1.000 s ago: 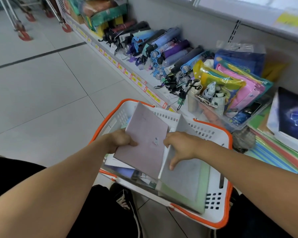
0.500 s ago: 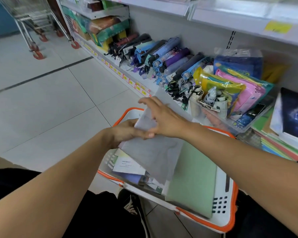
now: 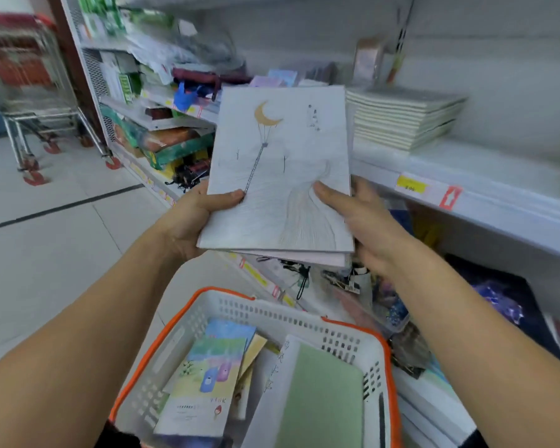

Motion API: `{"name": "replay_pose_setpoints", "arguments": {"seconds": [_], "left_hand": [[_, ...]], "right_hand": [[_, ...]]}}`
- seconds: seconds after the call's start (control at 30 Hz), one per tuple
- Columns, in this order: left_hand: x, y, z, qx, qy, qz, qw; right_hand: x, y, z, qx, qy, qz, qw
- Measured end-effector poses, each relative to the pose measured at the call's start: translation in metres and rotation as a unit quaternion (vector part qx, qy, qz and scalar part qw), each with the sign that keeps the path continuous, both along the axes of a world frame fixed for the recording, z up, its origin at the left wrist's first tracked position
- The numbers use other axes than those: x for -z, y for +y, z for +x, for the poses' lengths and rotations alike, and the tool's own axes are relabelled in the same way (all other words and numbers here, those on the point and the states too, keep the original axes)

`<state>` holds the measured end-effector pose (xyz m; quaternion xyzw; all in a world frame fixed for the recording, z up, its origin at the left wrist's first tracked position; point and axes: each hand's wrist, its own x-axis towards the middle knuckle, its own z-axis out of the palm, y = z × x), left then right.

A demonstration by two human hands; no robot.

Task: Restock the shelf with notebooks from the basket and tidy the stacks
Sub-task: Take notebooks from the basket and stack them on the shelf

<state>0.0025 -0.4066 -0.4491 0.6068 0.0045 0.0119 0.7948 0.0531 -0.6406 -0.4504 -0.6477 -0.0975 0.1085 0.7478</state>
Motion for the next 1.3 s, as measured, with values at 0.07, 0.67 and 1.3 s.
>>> {"name": "replay_pose_setpoints", "arguments": {"seconds": [0.07,0.67,1.3], "left_hand": [[-0.023,-0.009,0.014,0.012,-0.023,-0.007,1.000],[-0.098,-0.133,0.204,-0.036,-0.117,-0.062,0.991],[-0.055,-0.183,0.251,-0.070,-0.161,0.307,0.935]], "right_hand": [[-0.018,-0.003,-0.002,0.034,0.001,0.047,0.998],[-0.114,-0.079,0.143,0.250,-0.021,0.126,0.960],[-0.060,-0.086,0.203,0.394,-0.239,-0.281,0.842]]}}
